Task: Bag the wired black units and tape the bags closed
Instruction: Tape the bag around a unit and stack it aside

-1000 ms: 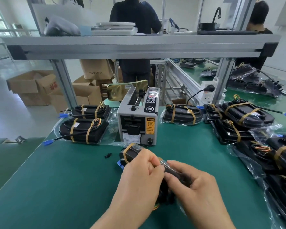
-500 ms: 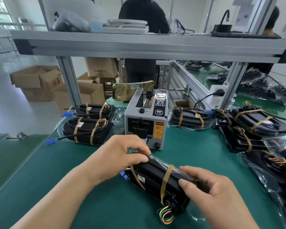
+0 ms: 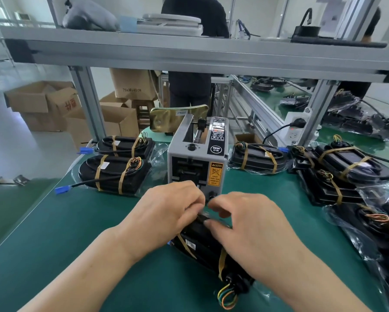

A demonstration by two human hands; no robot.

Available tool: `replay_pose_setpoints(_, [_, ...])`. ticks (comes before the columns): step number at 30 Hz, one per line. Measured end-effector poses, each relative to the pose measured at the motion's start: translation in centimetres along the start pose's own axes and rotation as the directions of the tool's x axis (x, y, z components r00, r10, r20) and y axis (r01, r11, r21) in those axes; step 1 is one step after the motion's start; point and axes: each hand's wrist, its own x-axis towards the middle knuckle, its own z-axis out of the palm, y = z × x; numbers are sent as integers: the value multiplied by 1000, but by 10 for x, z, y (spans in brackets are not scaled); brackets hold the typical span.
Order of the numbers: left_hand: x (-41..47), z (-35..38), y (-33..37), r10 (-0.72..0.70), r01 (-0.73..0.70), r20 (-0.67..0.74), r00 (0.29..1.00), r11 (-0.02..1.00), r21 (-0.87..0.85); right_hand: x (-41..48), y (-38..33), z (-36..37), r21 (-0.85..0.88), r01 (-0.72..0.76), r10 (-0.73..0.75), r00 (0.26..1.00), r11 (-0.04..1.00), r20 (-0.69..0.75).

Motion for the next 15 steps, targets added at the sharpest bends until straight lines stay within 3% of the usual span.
replay_pose_setpoints(6, [-5, 3, -4, -97, 91, -31, 995, 986, -141, 22, -7, 4, -169, 99, -94, 995, 981, 35])
replay_pose_setpoints(15, [-14, 3, -6, -306, 280, -31, 952, 903, -326, 21, -8, 7, -196, 153, -138, 986, 969, 89])
